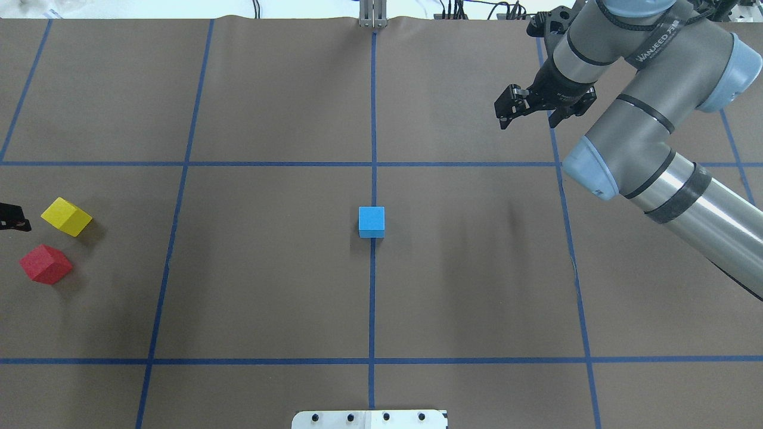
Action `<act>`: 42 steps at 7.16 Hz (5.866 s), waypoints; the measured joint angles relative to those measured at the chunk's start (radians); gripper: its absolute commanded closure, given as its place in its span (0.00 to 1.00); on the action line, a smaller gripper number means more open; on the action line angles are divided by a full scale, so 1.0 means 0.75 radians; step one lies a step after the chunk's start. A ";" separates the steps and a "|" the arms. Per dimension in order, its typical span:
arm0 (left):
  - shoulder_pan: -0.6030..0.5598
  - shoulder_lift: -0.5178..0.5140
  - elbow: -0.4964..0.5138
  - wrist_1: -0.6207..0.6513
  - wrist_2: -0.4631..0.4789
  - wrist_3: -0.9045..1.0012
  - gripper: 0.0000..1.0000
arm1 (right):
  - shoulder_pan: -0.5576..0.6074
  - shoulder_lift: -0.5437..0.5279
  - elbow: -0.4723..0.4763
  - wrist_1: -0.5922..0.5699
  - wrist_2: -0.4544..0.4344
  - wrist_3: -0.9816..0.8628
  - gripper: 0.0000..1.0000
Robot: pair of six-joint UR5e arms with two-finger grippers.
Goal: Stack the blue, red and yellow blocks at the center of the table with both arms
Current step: 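Move the left gripper toward the red cube while the right arm withdraws, then lower the left gripper and grasp the red cube, then carry the red cube with the left gripper above the blue cube, then lower the red cube onto the blue cube and open the left gripper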
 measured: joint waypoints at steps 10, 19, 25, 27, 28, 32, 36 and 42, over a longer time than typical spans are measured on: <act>0.239 -0.029 0.094 0.000 0.117 -0.146 0.24 | -0.007 -0.003 -0.006 0.001 -0.013 0.000 0.01; 0.214 -0.017 -0.089 0.110 0.090 0.324 1.00 | 0.003 -0.023 0.012 0.006 0.002 0.000 0.01; 0.306 -1.186 -0.123 1.366 0.034 0.577 1.00 | 0.152 -0.153 0.007 0.009 0.010 -0.229 0.01; 0.363 -1.501 0.182 1.351 0.036 0.574 1.00 | 0.318 -0.261 -0.042 0.006 0.053 -0.510 0.01; 0.372 -1.575 0.299 1.286 0.036 0.572 1.00 | 0.415 -0.295 -0.106 0.007 0.105 -0.666 0.01; 0.447 -1.668 0.575 1.016 0.029 0.362 1.00 | 0.667 -0.460 -0.258 0.009 0.212 -1.028 0.01; 0.511 -1.668 0.603 0.984 0.029 0.309 1.00 | 0.714 -0.524 -0.258 0.011 0.216 -1.091 0.01; 0.512 -1.668 0.702 0.838 0.030 0.242 0.20 | 0.716 -0.530 -0.255 0.011 0.219 -1.092 0.01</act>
